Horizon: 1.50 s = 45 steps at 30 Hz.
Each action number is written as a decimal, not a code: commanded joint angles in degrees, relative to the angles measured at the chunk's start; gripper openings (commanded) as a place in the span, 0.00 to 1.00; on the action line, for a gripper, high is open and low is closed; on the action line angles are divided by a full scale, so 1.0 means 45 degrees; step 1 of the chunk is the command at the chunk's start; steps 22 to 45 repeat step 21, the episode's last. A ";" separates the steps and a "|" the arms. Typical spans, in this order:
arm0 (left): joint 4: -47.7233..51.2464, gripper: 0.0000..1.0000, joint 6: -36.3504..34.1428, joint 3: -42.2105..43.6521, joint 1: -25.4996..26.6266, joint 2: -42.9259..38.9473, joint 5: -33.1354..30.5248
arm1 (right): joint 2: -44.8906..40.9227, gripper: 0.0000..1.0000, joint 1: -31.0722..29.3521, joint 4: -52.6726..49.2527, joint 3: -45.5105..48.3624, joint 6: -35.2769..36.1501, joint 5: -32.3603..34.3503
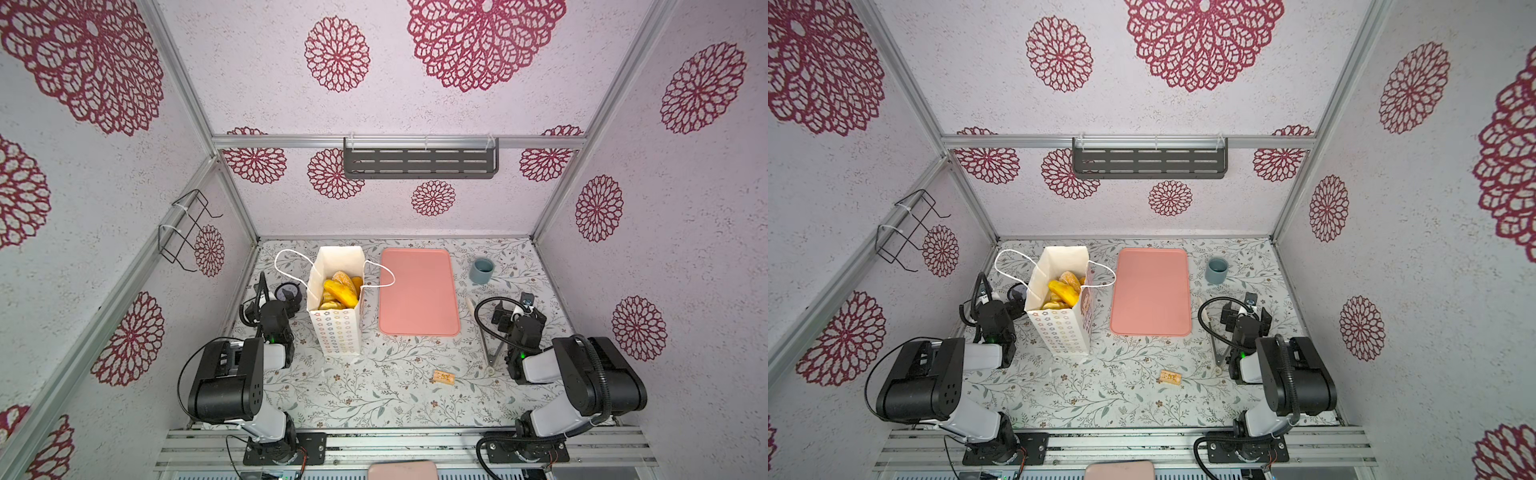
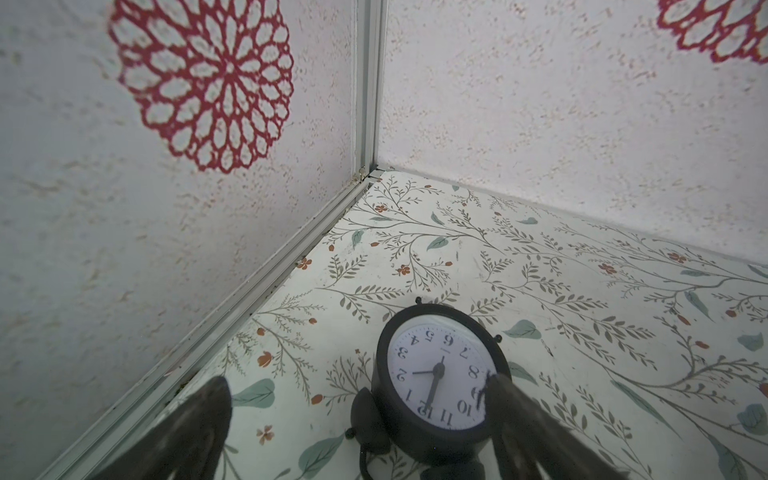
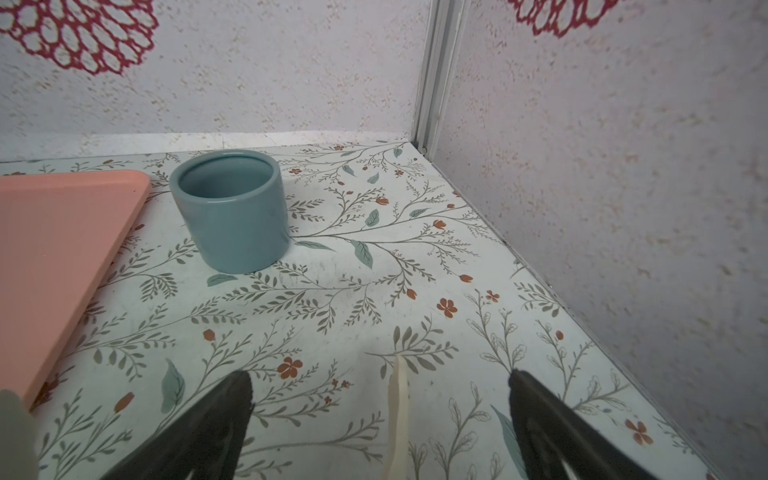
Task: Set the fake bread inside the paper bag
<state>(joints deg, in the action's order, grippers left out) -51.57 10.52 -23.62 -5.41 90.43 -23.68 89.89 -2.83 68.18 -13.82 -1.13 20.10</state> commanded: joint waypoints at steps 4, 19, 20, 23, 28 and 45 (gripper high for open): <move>-0.0247 0.97 -0.0111 0.0082 -0.0008 -0.0233 0.0204 | -0.0388 0.99 -0.0035 0.0750 0.0104 -0.0122 -0.0320; -0.0051 0.97 -0.0102 -0.0067 -0.0009 -0.0164 0.0165 | -0.0337 0.99 0.0125 0.0045 -0.0262 -0.0288 -0.0599; -0.0090 0.97 -0.0109 -0.0031 -0.0009 -0.0191 0.0166 | -0.0420 0.99 0.0111 0.0145 -0.0160 -0.0244 -0.0572; -0.0144 0.97 -0.0112 0.0004 -0.0009 -0.0194 0.0182 | -0.0409 0.99 0.0121 0.0244 -0.0132 -0.0227 -0.0589; -0.0144 0.97 -0.0112 0.0004 -0.0009 -0.0194 0.0182 | -0.0409 0.99 0.0121 0.0244 -0.0132 -0.0227 -0.0589; -0.0144 0.97 -0.0112 0.0004 -0.0009 -0.0194 0.0182 | -0.0409 0.99 0.0121 0.0244 -0.0132 -0.0227 -0.0589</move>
